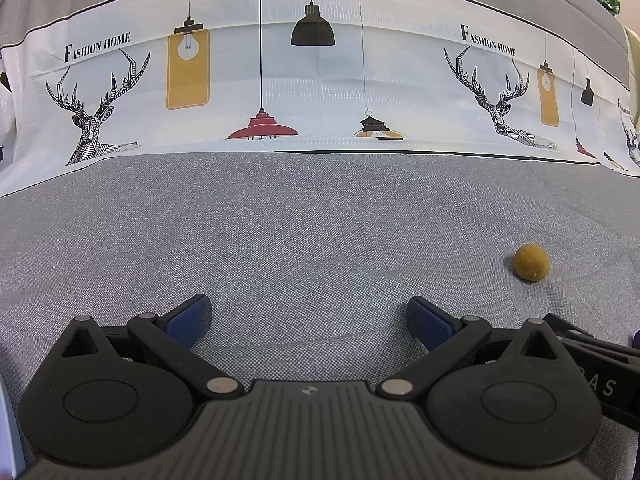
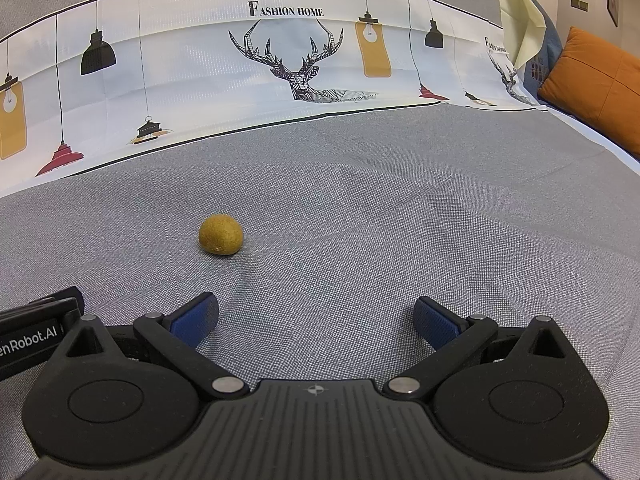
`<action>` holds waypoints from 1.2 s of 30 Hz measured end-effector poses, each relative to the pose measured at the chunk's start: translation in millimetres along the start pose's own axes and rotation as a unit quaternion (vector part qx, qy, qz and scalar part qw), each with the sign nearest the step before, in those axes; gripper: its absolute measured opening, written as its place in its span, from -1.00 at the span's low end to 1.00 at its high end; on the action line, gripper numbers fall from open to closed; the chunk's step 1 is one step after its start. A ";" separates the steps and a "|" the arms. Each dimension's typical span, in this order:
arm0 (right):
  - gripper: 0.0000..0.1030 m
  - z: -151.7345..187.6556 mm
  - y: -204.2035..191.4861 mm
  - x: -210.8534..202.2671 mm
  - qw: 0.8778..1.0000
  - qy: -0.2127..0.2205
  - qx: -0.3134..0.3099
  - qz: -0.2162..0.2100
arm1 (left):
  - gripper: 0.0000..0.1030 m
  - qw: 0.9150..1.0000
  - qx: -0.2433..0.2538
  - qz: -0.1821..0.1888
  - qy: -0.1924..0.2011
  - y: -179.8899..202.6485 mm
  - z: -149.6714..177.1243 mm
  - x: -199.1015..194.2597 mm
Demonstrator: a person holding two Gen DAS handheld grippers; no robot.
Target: Organize fruits
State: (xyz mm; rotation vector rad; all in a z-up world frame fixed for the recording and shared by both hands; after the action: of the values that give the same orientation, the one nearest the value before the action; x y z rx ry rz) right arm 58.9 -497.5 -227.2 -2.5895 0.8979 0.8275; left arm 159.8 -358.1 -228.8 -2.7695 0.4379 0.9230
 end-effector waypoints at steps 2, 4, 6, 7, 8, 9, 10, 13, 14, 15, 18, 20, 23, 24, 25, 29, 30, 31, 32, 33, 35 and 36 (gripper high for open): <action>0.99 -0.1 -0.2 0.2 1.000 0.000 0.000 0.000 | 1.00 1.000 0.000 0.000 0.000 -0.4 0.2 0.2; 0.99 0.0 -0.1 0.2 1.000 0.000 0.000 0.000 | 1.00 1.000 0.000 0.000 0.000 -0.4 0.3 0.2; 0.99 -0.1 -0.2 0.1 1.000 0.000 0.000 0.000 | 1.00 1.000 0.000 0.000 0.000 0.1 0.2 0.1; 0.99 -0.1 -0.2 0.2 1.000 0.000 0.000 0.000 | 1.00 1.000 0.000 0.000 0.000 -0.5 0.3 0.2; 0.99 -0.2 -0.2 0.1 1.000 0.000 0.000 0.000 | 1.00 1.000 0.000 0.000 0.000 0.0 0.2 0.1; 0.99 -0.1 0.0 0.0 1.000 0.000 0.000 0.000 | 1.00 1.000 0.000 0.000 0.000 0.0 0.2 0.1; 0.99 -0.2 -0.2 0.1 1.000 0.000 0.000 0.000 | 1.00 1.000 0.000 0.000 0.000 -0.7 0.4 0.2; 0.99 -0.3 -0.1 0.0 1.000 0.000 0.000 0.000 | 1.00 1.000 0.000 0.000 0.001 -0.8 0.4 0.3; 0.99 -0.4 -0.1 0.0 1.000 0.000 0.000 -0.001 | 1.00 1.000 0.000 0.000 0.001 -0.5 0.3 0.2; 0.99 -0.3 0.0 0.0 1.000 0.000 0.000 -0.001 | 1.00 1.000 0.000 0.000 0.001 -0.2 0.3 0.1; 0.99 -0.4 -0.1 0.1 1.000 0.000 0.000 -0.001 | 1.00 1.000 0.000 0.000 0.001 -0.9 0.4 0.2; 0.99 -0.5 -0.1 0.2 1.000 0.000 0.000 -0.001 | 1.00 1.000 -0.001 0.000 0.001 -0.6 0.4 0.0; 0.99 -0.5 0.0 0.2 1.000 0.000 0.000 -0.001 | 1.00 1.000 -0.002 -0.002 0.002 -0.2 0.6 0.4; 0.99 -0.4 -0.2 0.3 1.000 0.001 0.000 -0.001 | 1.00 1.000 -0.003 -0.001 0.001 -0.4 0.5 0.7; 0.99 -0.3 -0.7 0.3 1.000 0.002 -0.002 0.001 | 1.00 1.000 -0.009 -0.003 0.002 -0.5 0.4 1.1; 0.99 -3.6 -6.1 3.4 0.999 0.000 0.019 0.033 | 1.00 0.999 -0.003 -0.021 -0.036 -2.8 -7.2 1.2; 0.99 -3.3 -8.5 3.7 0.999 0.002 0.016 0.040 | 1.00 0.999 0.012 -0.002 -0.050 -7.2 -7.1 -4.1; 0.99 -3.0 -10.5 2.4 0.999 0.004 0.011 0.045 | 1.00 0.998 0.026 -0.004 -0.059 -11.3 -5.8 -10.2; 0.99 -2.4 -10.7 2.3 0.999 0.003 0.013 0.045 | 0.99 0.997 0.043 -0.022 -0.065 -19.1 -4.2 -22.8; 0.99 -2.2 -8.7 2.2 0.999 0.003 0.019 0.040 | 0.99 0.996 0.054 -0.026 -0.061 -26.3 -4.0 -36.5; 0.99 -2.5 -4.2 1.8 0.999 0.004 0.034 0.029 | 1.00 0.996 0.066 -0.024 -0.055 -49.6 -8.8 -71.2; 0.99 -4.3 -5.4 2.3 0.999 0.000 0.033 0.033 | 1.00 0.996 0.067 -0.020 -0.053 -67.5 -12.6 -92.3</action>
State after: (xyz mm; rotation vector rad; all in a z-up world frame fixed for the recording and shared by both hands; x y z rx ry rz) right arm 65.6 -496.3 -224.7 -2.5152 0.9983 0.8026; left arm 118.9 -278.2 -156.8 -2.5869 0.4101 0.9869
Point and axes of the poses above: each gripper's, at about its wrist camera, not at the fingertips, and x roughly the way its jaws point, y to its right, z to its underside, the point moved 5 cm from there along x, roughly the way its jaws point, and after that the axes turned 6 degrees about -z, right-handed, at the moved point
